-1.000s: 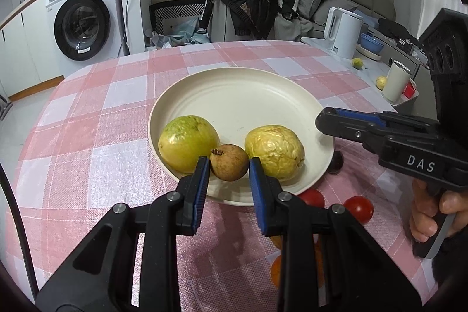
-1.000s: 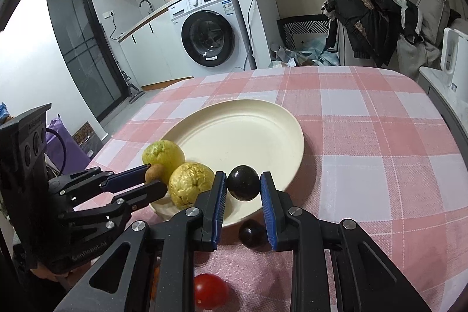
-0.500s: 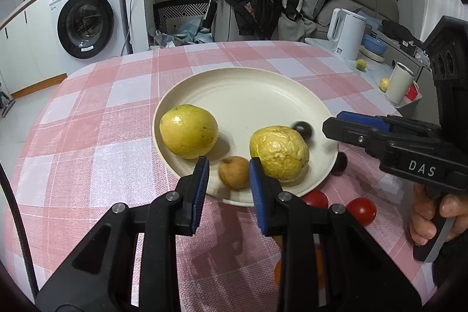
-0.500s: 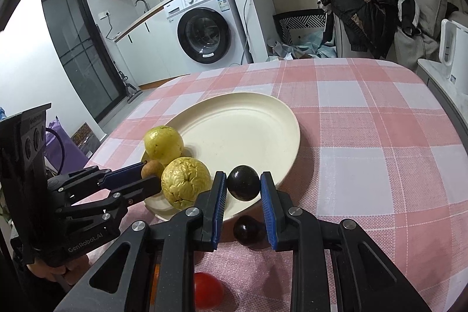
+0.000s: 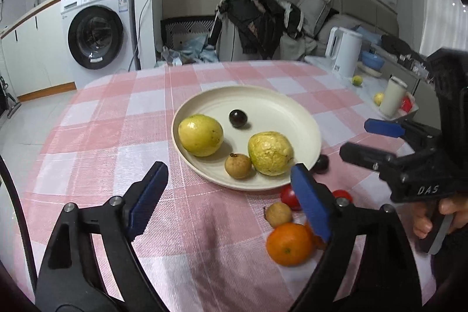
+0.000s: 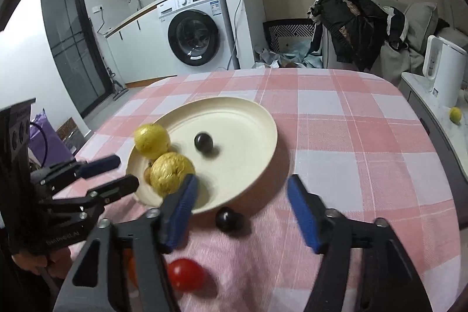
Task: Organize fruits
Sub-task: 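Pull both open tools back from the plate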
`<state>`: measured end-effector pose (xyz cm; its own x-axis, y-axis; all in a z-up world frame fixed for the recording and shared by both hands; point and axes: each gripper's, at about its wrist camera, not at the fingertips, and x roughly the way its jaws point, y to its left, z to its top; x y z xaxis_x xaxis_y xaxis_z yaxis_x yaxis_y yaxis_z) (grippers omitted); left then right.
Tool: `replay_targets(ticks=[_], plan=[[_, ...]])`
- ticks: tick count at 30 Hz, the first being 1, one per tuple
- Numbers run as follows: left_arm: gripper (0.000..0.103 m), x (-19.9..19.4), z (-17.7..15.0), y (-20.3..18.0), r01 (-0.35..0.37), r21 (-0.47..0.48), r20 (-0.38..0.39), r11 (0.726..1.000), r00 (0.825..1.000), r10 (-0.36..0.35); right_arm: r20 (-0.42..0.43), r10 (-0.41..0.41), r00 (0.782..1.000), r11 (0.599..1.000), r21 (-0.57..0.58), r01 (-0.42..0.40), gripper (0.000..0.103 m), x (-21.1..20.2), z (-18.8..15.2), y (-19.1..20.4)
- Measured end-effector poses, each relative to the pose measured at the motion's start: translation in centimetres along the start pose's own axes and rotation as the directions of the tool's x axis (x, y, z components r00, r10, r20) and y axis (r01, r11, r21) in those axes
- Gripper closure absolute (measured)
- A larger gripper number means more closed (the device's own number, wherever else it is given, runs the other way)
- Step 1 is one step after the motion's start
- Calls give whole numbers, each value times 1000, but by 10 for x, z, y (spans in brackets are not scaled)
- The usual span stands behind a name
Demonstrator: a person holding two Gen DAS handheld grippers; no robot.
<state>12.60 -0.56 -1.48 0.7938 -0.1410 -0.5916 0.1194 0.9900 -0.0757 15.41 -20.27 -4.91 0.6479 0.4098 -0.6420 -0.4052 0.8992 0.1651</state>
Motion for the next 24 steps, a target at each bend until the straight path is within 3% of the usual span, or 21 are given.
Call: replay_targets(ticks=[4, 6, 13, 24], plan=[[1, -22, -5, -1, -6, 1, 25, 1000, 1000, 6, -2, -16, 1000, 999, -30, 16, 9, -13, -6, 4], [1, -30, -7, -2, -6, 3, 35, 1000, 999, 6, 3, -31, 1000, 999, -44, 31, 0, -20, -8, 5], [1, -47, -20, -5, 2, -2, 21, 1000, 1000, -2, 1, -44, 999, 997, -65, 44, 0, -38, -14, 6], [1, -42, -27, -12, -2, 23, -8, 1000, 1000, 2, -44, -58, 997, 995, -89, 54, 0, -43, -30, 7]])
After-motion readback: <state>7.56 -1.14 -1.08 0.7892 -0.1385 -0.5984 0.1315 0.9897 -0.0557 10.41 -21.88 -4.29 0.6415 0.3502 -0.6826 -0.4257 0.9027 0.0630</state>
